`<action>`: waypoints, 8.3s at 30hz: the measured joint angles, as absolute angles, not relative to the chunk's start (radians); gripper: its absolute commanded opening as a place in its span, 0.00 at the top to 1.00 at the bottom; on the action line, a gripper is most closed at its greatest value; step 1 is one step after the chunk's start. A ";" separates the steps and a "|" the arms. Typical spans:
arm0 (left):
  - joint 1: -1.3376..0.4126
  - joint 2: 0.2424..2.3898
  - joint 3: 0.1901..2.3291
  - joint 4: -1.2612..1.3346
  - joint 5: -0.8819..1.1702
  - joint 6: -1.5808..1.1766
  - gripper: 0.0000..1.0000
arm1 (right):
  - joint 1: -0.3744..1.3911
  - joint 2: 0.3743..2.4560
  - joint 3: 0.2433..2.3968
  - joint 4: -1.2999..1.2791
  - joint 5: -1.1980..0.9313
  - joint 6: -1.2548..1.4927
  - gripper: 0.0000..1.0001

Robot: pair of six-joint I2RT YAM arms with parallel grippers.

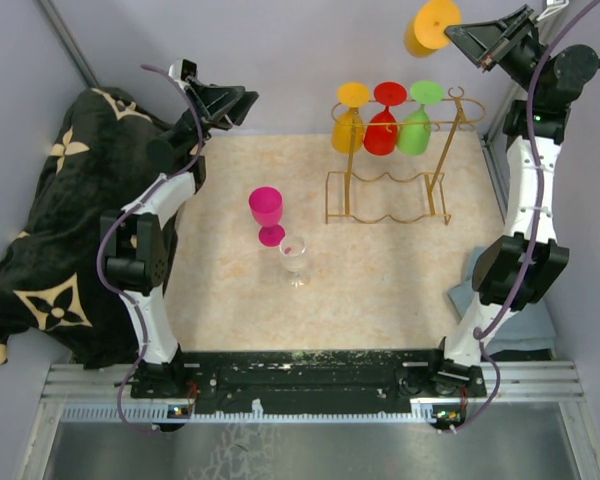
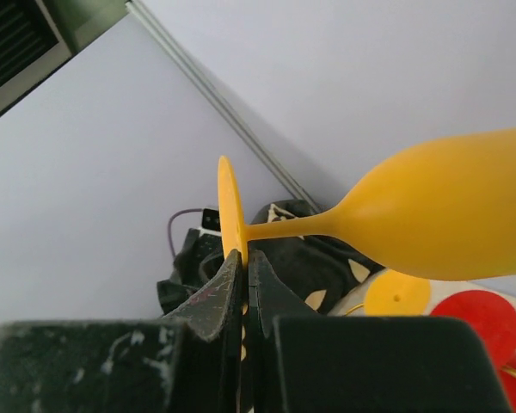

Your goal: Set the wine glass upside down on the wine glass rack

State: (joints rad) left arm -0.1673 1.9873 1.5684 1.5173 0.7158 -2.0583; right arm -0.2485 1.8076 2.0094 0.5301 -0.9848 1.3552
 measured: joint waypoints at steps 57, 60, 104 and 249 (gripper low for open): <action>-0.167 1.981 1.555 1.481 0.745 -2.046 0.54 | -0.369 1.985 1.943 0.081 -0.909 1.073 1.00; -0.167 1.981 1.554 1.482 0.745 -2.046 0.54 | -0.369 1.984 1.928 0.073 -0.905 1.066 1.00; -0.167 1.980 1.514 1.485 0.745 -2.046 0.54 | -0.398 1.901 1.873 -0.009 -0.883 1.065 1.00; -0.432 1.771 1.674 -0.796 -0.134 -0.160 1.00 | -0.331 1.335 1.473 0.047 -0.883 1.097 0.74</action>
